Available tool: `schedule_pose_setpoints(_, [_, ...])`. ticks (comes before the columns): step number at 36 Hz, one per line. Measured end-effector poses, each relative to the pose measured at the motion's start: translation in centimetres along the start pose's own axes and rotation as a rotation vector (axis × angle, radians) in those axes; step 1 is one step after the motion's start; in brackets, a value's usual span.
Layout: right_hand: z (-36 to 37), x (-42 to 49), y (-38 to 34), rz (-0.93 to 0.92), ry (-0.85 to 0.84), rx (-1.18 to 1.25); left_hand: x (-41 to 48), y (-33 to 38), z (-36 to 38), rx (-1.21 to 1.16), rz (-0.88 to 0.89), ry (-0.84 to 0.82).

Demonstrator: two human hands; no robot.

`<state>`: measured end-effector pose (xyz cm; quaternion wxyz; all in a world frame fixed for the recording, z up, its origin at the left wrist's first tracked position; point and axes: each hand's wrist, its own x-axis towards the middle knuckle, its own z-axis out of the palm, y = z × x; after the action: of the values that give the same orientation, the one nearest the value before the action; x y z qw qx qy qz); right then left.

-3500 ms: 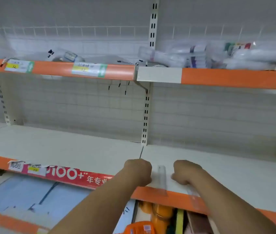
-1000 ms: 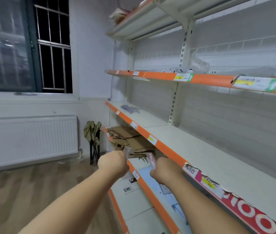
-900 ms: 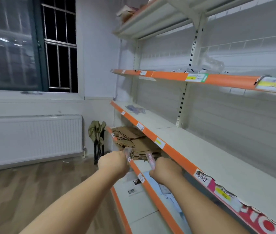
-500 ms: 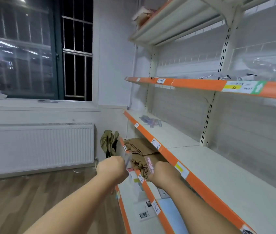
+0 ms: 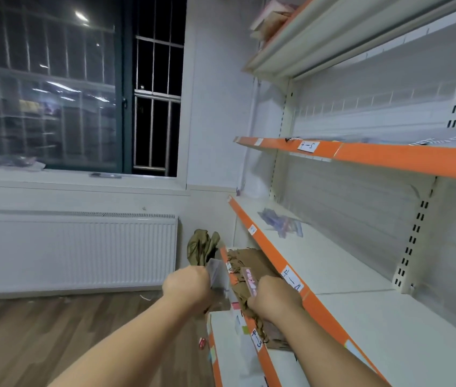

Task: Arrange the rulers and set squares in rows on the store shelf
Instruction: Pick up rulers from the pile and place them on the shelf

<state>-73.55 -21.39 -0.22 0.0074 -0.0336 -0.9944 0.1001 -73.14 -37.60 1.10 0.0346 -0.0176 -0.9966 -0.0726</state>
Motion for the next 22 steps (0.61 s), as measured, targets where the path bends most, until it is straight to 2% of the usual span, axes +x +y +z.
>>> schedule_pose_setpoints(6, [0.9,5.9,-2.4,0.0,0.005,0.01,6.6,-2.6,0.8,0.035,0.016,0.014])
schedule_pose_setpoints(15, [0.4,15.5,-7.3,0.028,0.099,-0.022,17.5,-7.0,-0.2,0.049,0.099,0.042])
schedule_pose_setpoints(22, [1.6,21.1,-9.6,0.091,0.089,-0.028,23.8,-8.8,0.8,0.05,0.157,-0.01])
